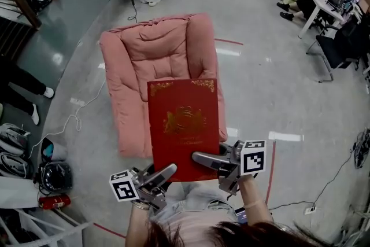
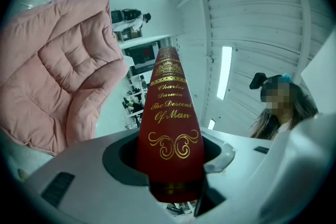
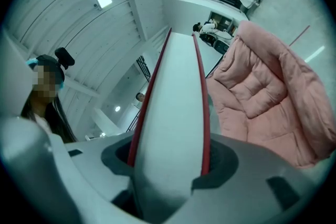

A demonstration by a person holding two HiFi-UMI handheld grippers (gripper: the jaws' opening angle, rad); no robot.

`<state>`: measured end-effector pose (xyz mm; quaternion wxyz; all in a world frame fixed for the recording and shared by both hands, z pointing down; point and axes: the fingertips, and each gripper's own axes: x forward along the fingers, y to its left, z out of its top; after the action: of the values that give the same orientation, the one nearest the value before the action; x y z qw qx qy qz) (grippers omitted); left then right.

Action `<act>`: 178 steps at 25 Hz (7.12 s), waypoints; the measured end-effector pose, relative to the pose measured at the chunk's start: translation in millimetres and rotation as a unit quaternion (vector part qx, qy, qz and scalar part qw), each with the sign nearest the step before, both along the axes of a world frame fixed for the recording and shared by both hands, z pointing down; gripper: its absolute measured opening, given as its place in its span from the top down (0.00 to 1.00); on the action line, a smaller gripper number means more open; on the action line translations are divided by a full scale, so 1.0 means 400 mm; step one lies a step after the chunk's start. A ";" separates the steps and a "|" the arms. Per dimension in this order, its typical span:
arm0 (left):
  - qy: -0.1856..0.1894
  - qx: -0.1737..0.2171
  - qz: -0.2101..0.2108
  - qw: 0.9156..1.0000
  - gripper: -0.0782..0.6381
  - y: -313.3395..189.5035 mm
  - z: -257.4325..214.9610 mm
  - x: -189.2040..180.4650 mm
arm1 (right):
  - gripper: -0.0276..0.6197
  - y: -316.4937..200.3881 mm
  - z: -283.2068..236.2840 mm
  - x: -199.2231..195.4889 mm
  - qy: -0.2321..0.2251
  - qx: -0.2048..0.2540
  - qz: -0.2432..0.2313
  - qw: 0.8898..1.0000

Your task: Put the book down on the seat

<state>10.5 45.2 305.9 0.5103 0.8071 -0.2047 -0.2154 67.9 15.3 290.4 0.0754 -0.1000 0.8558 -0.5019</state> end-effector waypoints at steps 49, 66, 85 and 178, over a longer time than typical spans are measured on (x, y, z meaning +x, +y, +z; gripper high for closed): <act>-0.001 -0.152 0.010 0.988 0.56 -0.328 0.526 -0.171 | 0.53 -0.339 0.546 -0.181 0.043 -0.134 -0.021 0.990; 0.004 -0.201 0.008 0.980 0.56 -0.348 0.699 -0.199 | 0.53 -0.358 0.731 -0.210 0.049 -0.175 -0.029 0.983; 0.013 -0.239 0.011 0.971 0.56 -0.348 0.856 -0.216 | 0.53 -0.358 0.888 -0.228 0.060 -0.215 -0.023 0.974; -0.189 -0.346 -0.007 0.919 0.37 -0.360 1.246 -0.234 | 0.38 -0.383 1.287 -0.180 0.297 -0.253 0.000 0.921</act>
<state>-83.1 -99.0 804.4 0.7078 0.6047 -0.3645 0.0221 -4.1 -138.0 805.1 -0.2099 -0.2607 0.6834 -0.6488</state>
